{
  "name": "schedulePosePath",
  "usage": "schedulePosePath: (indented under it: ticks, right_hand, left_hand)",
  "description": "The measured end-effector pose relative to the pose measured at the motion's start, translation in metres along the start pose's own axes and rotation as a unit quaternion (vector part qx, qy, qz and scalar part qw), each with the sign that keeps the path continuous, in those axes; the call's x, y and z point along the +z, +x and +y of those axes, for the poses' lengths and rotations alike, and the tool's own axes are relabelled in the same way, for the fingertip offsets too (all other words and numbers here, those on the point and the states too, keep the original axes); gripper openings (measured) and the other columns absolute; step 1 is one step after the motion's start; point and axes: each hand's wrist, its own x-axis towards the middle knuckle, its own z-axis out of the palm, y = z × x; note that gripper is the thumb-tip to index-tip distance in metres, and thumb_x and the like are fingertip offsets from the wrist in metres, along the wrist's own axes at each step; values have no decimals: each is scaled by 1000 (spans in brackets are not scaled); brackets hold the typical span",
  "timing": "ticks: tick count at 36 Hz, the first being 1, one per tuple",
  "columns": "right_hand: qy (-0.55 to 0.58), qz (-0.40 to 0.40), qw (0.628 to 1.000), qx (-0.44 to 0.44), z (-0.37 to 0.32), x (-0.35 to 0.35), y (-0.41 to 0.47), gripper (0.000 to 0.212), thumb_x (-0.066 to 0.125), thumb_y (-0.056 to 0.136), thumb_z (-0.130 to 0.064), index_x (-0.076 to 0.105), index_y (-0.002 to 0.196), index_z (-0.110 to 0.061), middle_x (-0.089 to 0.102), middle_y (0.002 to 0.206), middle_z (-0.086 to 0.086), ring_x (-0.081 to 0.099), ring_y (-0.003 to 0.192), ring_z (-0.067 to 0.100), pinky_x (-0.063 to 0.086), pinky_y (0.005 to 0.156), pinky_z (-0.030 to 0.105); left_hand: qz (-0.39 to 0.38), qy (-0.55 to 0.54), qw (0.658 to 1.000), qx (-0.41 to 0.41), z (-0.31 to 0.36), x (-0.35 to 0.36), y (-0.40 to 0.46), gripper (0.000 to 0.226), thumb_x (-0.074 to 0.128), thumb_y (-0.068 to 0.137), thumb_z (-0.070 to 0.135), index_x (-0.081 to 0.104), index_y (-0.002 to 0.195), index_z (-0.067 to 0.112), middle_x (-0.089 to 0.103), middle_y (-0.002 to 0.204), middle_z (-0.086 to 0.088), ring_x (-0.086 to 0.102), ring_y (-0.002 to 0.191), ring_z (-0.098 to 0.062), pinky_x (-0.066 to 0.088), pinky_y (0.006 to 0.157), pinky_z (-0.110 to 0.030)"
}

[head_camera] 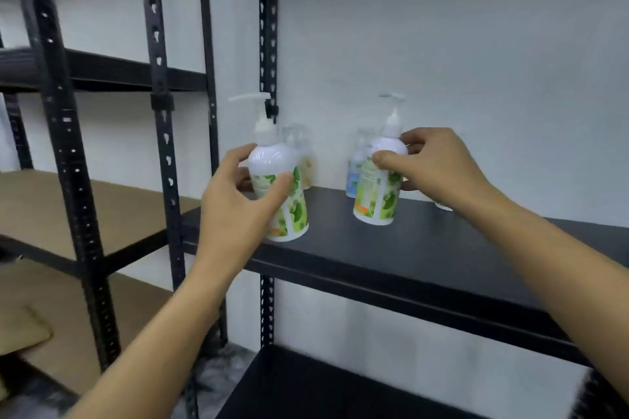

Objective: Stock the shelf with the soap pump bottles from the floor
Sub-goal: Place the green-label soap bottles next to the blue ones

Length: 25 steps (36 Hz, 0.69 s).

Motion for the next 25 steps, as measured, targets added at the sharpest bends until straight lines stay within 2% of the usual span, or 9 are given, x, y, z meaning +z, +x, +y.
schedulePosePath:
  ticks: [3, 7, 11, 14, 17, 21, 25]
  right_hand:
    - [-25, 24, 999, 16, 19, -27, 11, 27, 82, 75, -38, 65, 91, -25, 73, 89, -6, 72, 75, 8, 63, 73, 35]
    - [-58, 58, 996, 45, 53, -59, 28, 34, 82, 71, -42, 72, 95, -21, 73, 86, -5, 72, 75, 10, 63, 75, 40]
    - [-70, 81, 992, 72, 87, -89, 42, 35, 83, 73, -40, 72, 96, -16, 73, 88, -2, 73, 78, 13, 62, 77, 40]
    - [-86, 100, 988, 86, 110, -107, 51, 31, 83, 74, -37, 72, 93, -16, 73, 86, -3, 72, 76, 12, 62, 75, 39]
    - [-102, 115, 983, 97, 130, -121, 59, 27, 82, 75, -34, 71, 90, -14, 72, 85, -2, 71, 70, 10, 61, 68, 31]
    - [-118, 126, 979, 108, 152, -130, 71, 26, 81, 75, -33, 70, 88, -12, 71, 81, -2, 69, 66, 8, 56, 58, 24]
    - [-126, 128, 977, 119, 174, -136, 84, 29, 81, 75, -32, 71, 87, -8, 71, 79, -1, 67, 64, 7, 49, 52, 20]
  left_hand:
    - [-28, -17, 999, 0, 7, 34, 15, 39, 77, 83, 25, 56, 114, 35, 71, 98, 8, 69, 83, -1, 53, 64, -13]
    - [-66, -40, 997, -8, 10, 81, 29, 39, 77, 83, 27, 56, 116, 32, 72, 93, 9, 70, 79, -1, 54, 64, -16]
    - [-93, -49, 994, -8, 10, 127, 38, 41, 78, 83, 29, 56, 117, 31, 73, 93, 7, 69, 76, -1, 49, 59, -11]
    - [-111, -54, 992, -13, 9, 158, 45, 40, 78, 82, 29, 57, 116, 32, 73, 93, 7, 69, 76, -2, 52, 63, -16]
    - [-127, -57, 990, -19, 7, 186, 50, 38, 78, 81, 30, 56, 112, 35, 72, 95, 7, 69, 78, -3, 55, 67, -23]
    - [-142, -48, 988, -18, 8, 213, 54, 39, 78, 81, 30, 56, 113, 34, 71, 95, 10, 67, 76, 4, 49, 59, -8]
    - [-156, -47, 987, -10, 9, 237, 56, 40, 78, 82, 29, 56, 116, 30, 70, 94, 9, 65, 75, 6, 47, 57, -6]
